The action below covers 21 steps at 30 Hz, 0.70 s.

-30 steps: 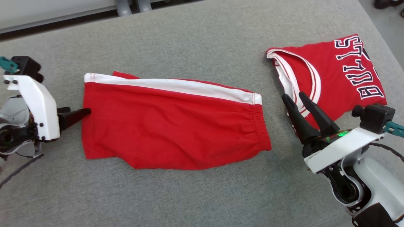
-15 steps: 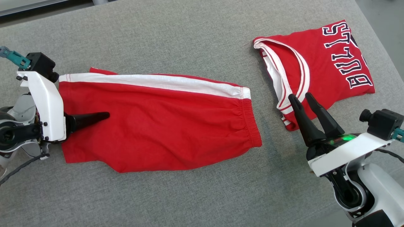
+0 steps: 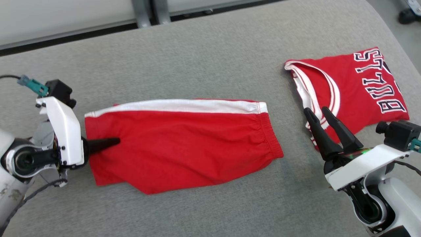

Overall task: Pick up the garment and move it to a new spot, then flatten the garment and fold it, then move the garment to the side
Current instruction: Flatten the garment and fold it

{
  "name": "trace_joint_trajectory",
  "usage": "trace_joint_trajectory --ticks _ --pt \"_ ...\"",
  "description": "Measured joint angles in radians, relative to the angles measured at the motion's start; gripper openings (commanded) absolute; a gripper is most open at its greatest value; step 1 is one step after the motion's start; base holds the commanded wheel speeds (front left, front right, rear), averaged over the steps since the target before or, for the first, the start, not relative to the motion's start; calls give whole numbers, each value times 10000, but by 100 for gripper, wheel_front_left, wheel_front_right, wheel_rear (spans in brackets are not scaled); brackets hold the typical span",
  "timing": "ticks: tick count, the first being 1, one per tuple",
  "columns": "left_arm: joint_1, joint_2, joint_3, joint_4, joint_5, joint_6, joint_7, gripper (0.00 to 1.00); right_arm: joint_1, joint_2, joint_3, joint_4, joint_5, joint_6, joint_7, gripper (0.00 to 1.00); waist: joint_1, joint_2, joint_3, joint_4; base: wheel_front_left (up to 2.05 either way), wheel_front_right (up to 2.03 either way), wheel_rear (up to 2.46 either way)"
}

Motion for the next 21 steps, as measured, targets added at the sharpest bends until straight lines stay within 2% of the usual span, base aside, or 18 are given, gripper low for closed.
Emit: trace_joint_trajectory --ticks 6,13,14,15,21 --pt "904 328 -6 -282 -163 144 -305 0 428 -2 -330 15 -171 0 355 100 0 0 -720 789 0 0 0" --pt "1505 677 52 -56 -63 255 -915 0 811 71 -640 -104 -326 0 713 100 0 0 -1187 1301 0 0 0" --pt "1505 677 52 -56 -63 255 -915 42 811 71 -640 -104 -326 0 713 100 0 0 -1187 1301 0 0 0" --pt "1520 669 52 -15 -27 253 -970 100 835 100 -671 -127 -372 0 782 100 0 0 -1220 1334 0 0 0" --pt "1558 546 -84 217 303 244 -1206 100 1083 238 -895 -211 -502 0 986 100 0 0 -1429 1448 0 0 0"
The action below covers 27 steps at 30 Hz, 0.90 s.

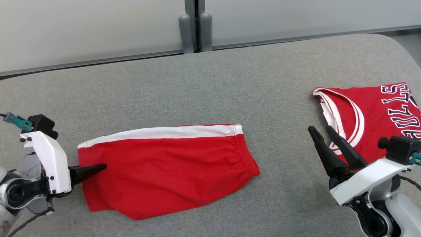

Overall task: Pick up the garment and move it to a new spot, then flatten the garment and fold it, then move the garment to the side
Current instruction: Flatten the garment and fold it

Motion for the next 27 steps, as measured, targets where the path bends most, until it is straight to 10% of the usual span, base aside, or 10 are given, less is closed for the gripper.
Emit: trace_joint_trajectory --ticks 9,16,27 --pt "-60 780 320 -681 2151 311 -2855 100 613 127 -410 -157 -437 0 134 100 0 0 -569 377 0 0 0" --pt "1253 554 1022 -2328 3643 2121 -7068 100 996 587 -940 203 -1302 0 -98 100 0 0 -840 970 0 0 0" --pt "3803 -1641 2466 -4144 5501 3524 -9194 100 894 1210 -1361 1628 -2729 0 -385 100 0 0 -951 2380 0 0 0"
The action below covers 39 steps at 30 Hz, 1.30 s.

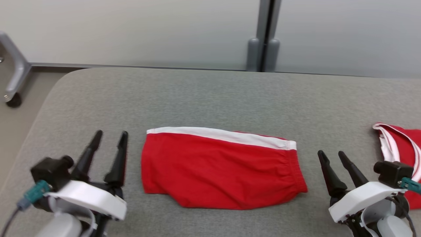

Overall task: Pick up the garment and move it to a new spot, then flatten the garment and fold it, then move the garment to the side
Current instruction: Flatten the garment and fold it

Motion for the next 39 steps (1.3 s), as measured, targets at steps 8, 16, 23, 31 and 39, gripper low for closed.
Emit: trace_joint_trajectory --ticks 8,16,23,31,39 --pt "813 -1546 153 217 1083 -719 -10 100 -233 288 -36 1235 -232 2 867 100 0 0 -124 1066 0 0 0" --pt "1002 -2251 247 834 1413 -1264 -12 100 -287 506 -495 2343 -176 2 2276 100 0 0 -276 1607 0 0 0" --pt "1042 -2566 412 1118 1551 -1553 -10 100 -397 696 -1223 3014 -334 2 2865 100 0 0 -216 1853 0 0 0" --pt "1044 -2777 541 1312 1668 -1684 -10 100 -590 1060 -1227 3093 79 4 3532 0 0 0 -137 1877 0 0 0" --pt "1040 -2851 679 1352 1969 -1758 -12 100 -796 1012 -1124 2568 752 4 3277 0 0 0 -148 1647 0 0 0"
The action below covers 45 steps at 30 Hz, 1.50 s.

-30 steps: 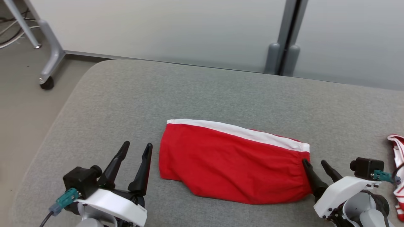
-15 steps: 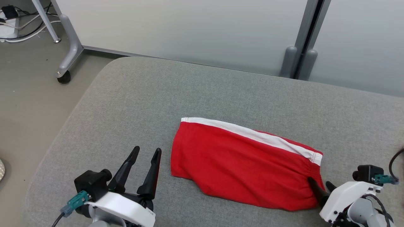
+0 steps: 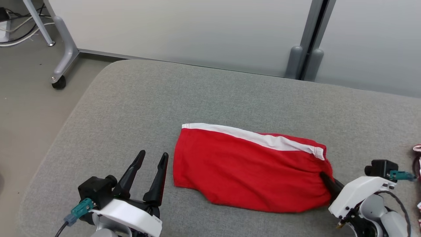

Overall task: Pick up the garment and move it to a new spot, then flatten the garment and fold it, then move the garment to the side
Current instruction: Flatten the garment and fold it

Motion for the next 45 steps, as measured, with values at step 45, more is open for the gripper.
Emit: trace_joint_trajectory --ticks 45 --pt "848 -1705 1988 1116 2669 -976 0 100 -1972 945 1701 1032 3643 2 715 11 0 0 40 1060 0 0 0"
